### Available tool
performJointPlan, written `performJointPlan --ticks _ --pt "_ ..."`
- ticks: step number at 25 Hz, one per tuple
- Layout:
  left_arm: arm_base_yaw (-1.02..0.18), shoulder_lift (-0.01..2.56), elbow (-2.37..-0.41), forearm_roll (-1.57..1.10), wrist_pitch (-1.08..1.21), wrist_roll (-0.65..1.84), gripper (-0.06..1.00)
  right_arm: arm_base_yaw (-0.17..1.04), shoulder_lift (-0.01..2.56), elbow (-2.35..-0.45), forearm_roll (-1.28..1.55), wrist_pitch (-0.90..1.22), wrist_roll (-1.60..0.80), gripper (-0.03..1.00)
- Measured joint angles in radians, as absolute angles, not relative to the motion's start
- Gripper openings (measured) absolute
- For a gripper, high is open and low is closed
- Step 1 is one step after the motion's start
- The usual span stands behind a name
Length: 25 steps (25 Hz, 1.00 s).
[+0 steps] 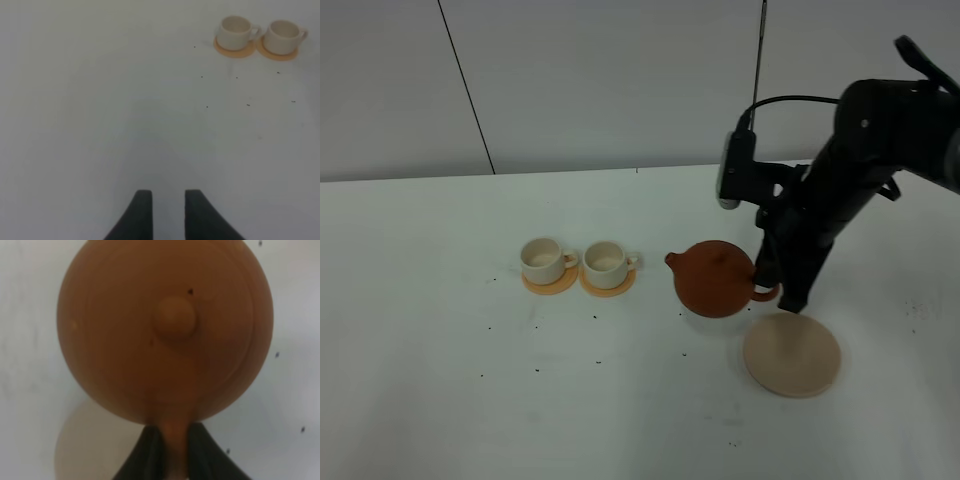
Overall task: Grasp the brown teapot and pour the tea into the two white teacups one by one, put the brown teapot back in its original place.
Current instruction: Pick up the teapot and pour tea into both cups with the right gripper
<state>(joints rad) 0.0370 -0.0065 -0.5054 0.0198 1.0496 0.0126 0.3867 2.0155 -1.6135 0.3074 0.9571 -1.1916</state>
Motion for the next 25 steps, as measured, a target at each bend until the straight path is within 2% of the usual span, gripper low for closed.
performJointPlan --ticks 12,25 --pt "0.037 -0.007 -0.505 0.020 1.050 0.013 0.23 0.456 2.202 -2.013 0.255 1.155 -1.050 0.10" --pt "0.037 -0.007 -0.505 0.020 1.050 0.013 0.23 0.531 2.359 -2.282 0.225 1.212 -0.960 0.10"
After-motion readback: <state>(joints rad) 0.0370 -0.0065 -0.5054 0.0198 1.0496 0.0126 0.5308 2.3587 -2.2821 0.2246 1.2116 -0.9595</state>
